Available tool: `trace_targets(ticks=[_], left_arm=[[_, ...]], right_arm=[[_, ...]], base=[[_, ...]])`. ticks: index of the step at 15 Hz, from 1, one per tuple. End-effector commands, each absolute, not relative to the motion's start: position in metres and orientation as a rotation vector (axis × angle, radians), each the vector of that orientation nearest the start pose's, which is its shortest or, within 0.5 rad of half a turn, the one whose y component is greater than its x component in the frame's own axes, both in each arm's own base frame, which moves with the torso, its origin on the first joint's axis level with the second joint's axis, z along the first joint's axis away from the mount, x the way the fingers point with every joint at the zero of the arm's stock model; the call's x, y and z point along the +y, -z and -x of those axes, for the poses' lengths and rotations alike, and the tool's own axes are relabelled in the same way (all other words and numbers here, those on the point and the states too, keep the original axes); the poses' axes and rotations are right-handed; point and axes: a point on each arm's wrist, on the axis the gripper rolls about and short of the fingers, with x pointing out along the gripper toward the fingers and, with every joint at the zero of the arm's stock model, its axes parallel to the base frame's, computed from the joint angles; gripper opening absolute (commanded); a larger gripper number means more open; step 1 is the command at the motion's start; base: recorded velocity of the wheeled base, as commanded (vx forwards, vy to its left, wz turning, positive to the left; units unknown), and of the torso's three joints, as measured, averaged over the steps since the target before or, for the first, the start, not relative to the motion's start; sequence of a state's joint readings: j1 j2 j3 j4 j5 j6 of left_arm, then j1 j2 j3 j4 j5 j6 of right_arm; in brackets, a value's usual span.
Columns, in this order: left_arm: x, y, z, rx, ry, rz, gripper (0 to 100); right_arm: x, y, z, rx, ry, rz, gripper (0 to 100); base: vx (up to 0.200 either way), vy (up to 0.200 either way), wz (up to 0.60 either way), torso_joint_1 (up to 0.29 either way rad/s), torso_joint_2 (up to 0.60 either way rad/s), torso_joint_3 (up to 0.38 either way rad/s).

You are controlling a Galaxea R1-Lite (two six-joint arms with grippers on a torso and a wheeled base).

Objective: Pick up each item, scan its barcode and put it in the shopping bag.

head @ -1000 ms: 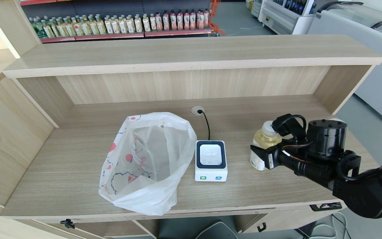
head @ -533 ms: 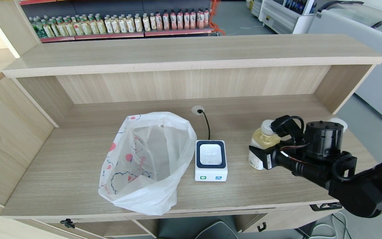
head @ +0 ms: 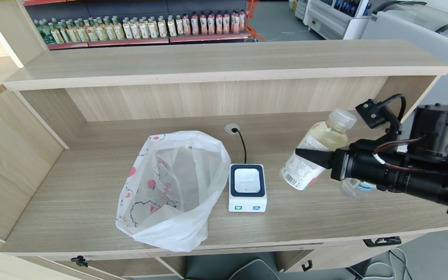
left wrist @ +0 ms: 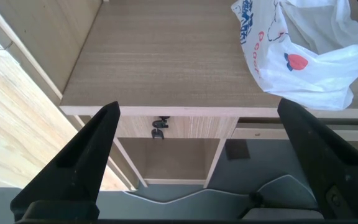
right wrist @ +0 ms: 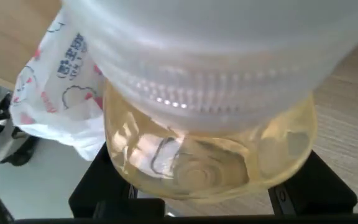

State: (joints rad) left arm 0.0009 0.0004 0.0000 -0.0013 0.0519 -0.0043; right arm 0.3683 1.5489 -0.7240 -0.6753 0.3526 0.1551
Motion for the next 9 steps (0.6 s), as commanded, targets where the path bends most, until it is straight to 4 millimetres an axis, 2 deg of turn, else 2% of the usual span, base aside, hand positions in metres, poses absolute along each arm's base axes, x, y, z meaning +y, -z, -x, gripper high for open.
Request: trace_targets(ticks=[1, 4, 7, 9], left_arm=[[0.001, -0.076, 0.023, -0.002, -0.054, 0.005, 100], [0.001, -0.076, 0.023, -0.002, -0.054, 0.005, 100], [0.001, -0.076, 0.023, -0.002, -0.054, 0.005, 100], [0.001, -0.076, 0.023, -0.002, -0.054, 0.005, 100]], right_arm=[[0.08, -0.272, -0.176, 0.114, -0.914, -0.248, 0], [0.069, -0.291, -0.138, 0.138, -1.102, -0.334, 0], [0.062, -0.298, -0.113, 0.166, -1.246, -0.358, 0], [0.06, -0.3, -0.105, 0.2, -1.312, -0.381, 0]], base=[[0.0, 0.0, 0.0, 0.0, 0.0, 0.0], [0.0, 0.0, 0.0, 0.0, 0.0, 0.0], [0.0, 0.0, 0.0, 0.0, 0.0, 0.0], [0.0, 0.0, 0.0, 0.0, 0.0, 0.0]])
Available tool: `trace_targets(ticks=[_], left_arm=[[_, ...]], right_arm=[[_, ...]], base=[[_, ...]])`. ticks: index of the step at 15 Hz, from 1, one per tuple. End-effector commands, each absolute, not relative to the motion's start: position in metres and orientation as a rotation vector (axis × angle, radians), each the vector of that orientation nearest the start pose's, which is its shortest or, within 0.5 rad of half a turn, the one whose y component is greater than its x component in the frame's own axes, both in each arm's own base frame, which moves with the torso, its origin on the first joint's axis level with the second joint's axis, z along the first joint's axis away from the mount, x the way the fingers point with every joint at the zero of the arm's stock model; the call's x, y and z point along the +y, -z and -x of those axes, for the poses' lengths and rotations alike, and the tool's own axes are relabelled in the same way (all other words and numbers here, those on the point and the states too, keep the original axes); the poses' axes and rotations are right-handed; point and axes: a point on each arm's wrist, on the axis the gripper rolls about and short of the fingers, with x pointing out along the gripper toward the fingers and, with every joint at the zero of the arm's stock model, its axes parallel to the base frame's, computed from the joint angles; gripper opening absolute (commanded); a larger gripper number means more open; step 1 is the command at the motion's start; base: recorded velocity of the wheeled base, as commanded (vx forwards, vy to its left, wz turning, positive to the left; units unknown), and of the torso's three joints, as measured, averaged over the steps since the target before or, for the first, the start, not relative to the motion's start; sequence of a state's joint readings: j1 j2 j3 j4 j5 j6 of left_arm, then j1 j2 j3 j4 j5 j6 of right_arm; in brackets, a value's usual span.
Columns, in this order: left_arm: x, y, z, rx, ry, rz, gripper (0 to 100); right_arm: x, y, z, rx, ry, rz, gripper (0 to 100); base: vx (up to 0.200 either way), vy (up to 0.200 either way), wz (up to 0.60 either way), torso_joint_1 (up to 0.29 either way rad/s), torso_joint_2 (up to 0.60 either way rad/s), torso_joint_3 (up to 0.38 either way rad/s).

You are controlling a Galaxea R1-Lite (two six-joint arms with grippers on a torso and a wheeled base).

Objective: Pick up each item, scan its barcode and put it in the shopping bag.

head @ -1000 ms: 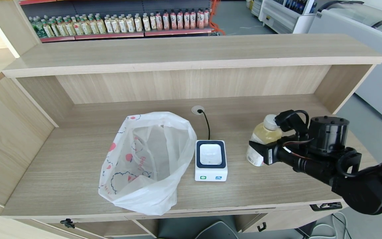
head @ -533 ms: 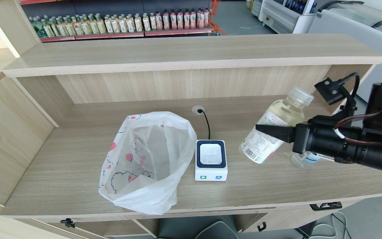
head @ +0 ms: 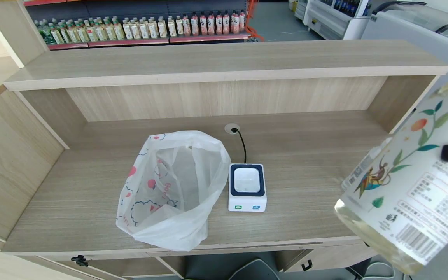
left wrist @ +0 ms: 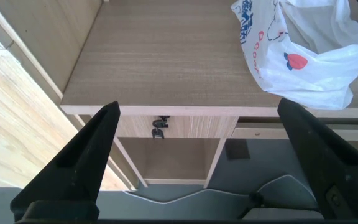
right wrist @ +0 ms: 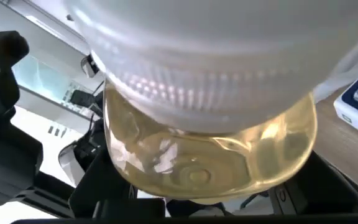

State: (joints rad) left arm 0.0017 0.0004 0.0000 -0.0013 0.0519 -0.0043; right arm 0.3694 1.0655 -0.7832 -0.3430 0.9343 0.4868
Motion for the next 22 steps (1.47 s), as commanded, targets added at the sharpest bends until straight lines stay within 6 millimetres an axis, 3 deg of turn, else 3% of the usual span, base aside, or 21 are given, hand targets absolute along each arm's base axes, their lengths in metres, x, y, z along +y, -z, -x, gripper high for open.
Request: trace_targets(ticks=[1, 8, 22], left_arm=[[0.001, -0.076, 0.023, -0.002, -0.054, 0.005, 100], [0.001, -0.076, 0.023, -0.002, -0.054, 0.005, 100], [0.001, -0.076, 0.023, -0.002, -0.054, 0.005, 100]], right_arm=[[0.059, -0.303, -0.101, 0.211, -1.335, -0.398, 0], [0.055, -0.304, -0.088, 0.283, -1.457, -0.435, 0], [0.051, -0.317, -0.088, 0.283, -1.425, -0.484, 0]], base=[[0.0, 0.0, 0.0, 0.0, 0.0, 0.0], [0.0, 0.0, 0.0, 0.0, 0.0, 0.0], [0.0, 0.0, 0.0, 0.0, 0.0, 0.0]])
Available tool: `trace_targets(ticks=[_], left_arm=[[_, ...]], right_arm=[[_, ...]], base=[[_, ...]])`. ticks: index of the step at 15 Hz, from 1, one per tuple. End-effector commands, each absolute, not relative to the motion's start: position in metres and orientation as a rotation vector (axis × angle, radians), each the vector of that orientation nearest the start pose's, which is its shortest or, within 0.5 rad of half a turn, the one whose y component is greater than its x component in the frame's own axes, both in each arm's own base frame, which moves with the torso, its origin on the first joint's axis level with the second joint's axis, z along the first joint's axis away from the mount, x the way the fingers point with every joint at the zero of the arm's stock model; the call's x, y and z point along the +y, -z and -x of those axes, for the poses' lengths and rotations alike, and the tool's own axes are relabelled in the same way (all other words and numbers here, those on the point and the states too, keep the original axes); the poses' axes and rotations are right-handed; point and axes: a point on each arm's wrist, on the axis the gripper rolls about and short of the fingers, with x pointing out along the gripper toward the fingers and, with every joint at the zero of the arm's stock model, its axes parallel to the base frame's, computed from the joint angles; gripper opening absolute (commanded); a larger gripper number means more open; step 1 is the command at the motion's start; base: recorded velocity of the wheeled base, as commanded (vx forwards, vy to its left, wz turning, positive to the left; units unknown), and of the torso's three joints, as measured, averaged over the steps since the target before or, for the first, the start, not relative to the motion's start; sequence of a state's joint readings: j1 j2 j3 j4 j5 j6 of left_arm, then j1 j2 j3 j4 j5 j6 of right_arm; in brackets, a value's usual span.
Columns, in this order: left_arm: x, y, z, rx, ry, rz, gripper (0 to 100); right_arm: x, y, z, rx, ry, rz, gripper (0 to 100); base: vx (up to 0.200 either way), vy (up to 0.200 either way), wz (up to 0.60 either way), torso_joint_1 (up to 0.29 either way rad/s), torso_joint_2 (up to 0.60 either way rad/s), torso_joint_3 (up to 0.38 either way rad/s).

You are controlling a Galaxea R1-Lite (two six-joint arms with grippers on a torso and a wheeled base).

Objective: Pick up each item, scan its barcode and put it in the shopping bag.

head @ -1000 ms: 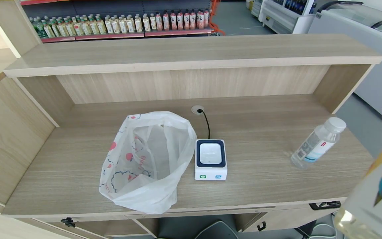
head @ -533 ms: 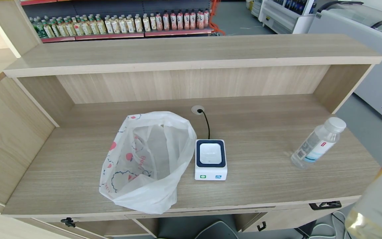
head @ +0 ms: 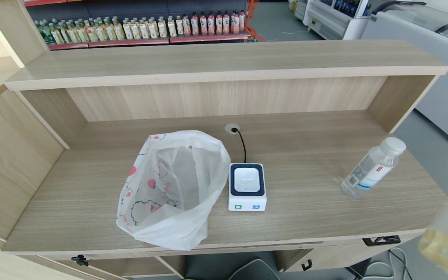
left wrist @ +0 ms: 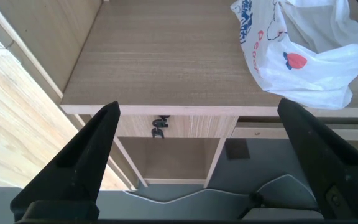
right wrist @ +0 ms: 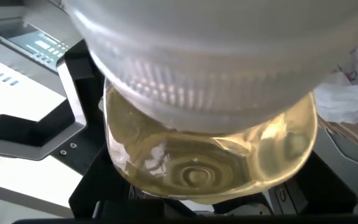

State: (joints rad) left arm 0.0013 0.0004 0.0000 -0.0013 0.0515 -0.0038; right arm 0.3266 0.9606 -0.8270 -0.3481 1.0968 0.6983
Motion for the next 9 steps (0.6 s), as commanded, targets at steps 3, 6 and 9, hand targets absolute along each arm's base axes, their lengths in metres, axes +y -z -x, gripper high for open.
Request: trace_targets(ticks=[3, 6, 9], left_arm=[[0.001, -0.076, 0.023, -0.002, -0.054, 0.005, 100], [0.001, -0.076, 0.023, -0.002, -0.054, 0.005, 100], [0.001, -0.075, 0.023, 0.0, -0.054, 0.005, 100]], right_arm=[[0.051, -0.317, -0.087, 0.279, -1.423, -0.481, 0], [0.049, -0.305, -0.106, 0.19, -1.326, -0.364, 0], [0.035, -0.262, -0.153, 0.032, -0.739, 0.081, 0]], base=[[0.0, 0.0, 0.0, 0.0, 0.0, 0.0], [0.0, 0.0, 0.0, 0.0, 0.0, 0.0], [0.0, 0.0, 0.0, 0.0, 0.0, 0.0]])
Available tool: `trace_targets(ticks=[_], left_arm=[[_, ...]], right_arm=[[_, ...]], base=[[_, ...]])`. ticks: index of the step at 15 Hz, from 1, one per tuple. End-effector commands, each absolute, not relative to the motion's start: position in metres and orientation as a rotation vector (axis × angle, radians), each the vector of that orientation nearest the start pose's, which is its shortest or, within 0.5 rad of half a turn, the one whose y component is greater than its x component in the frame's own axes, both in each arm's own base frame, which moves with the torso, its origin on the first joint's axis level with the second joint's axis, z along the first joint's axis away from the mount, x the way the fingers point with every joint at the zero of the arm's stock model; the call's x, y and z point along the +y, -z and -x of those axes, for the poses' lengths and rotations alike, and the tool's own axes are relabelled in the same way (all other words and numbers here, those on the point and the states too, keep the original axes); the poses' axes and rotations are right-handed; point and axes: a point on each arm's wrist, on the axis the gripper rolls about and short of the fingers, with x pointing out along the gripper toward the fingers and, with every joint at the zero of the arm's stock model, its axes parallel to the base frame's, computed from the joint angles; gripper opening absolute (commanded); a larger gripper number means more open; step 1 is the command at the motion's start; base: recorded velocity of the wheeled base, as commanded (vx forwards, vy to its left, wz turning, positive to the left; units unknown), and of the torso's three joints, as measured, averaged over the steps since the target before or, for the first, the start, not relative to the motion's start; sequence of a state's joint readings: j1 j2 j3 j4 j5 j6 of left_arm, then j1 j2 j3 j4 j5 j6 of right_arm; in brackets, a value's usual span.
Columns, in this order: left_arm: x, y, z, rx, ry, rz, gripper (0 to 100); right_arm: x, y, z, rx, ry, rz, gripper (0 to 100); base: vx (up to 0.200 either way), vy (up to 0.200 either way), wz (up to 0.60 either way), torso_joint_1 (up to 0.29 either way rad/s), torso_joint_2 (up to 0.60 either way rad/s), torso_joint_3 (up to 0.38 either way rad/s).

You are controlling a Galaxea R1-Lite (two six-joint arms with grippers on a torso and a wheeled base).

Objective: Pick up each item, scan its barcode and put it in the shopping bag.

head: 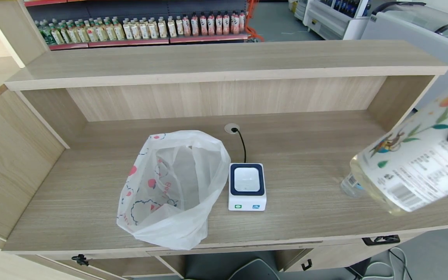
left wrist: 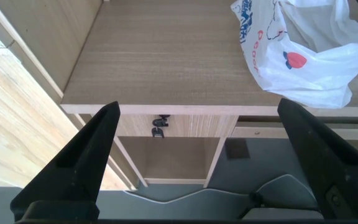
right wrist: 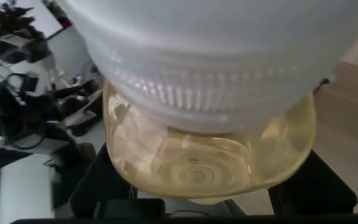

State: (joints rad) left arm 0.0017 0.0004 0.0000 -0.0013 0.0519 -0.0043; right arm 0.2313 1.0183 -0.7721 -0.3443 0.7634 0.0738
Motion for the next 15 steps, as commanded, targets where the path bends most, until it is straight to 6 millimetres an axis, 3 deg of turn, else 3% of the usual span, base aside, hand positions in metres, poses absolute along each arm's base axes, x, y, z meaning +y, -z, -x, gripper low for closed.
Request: trace_targets(ticks=[1, 4, 8, 15], left_arm=[[0.001, -0.076, 0.023, -0.002, -0.054, 0.005, 100], [0.001, -0.076, 0.023, -0.002, -0.054, 0.005, 100], [0.001, -0.076, 0.023, -0.002, -0.054, 0.005, 100], [0.001, -0.076, 0.023, -0.002, -0.054, 0.005, 100]], right_arm=[[0.024, -0.243, -0.157, 0.079, -0.407, 0.246, 0], [0.026, -0.226, -0.151, 0.036, -0.364, 0.479, 0], [0.029, -0.241, -0.168, -0.111, -0.376, 0.566, 0], [0.039, -0.256, -0.173, -0.298, -0.495, 0.76, 0]], base=[[0.0, 0.0, 0.0, 0.0, 0.0, 0.0], [0.0, 0.0, 0.0, 0.0, 0.0, 0.0], [0.0, 0.0, 0.0, 0.0, 0.0, 0.0], [0.0, 0.0, 0.0, 0.0, 0.0, 0.0]])
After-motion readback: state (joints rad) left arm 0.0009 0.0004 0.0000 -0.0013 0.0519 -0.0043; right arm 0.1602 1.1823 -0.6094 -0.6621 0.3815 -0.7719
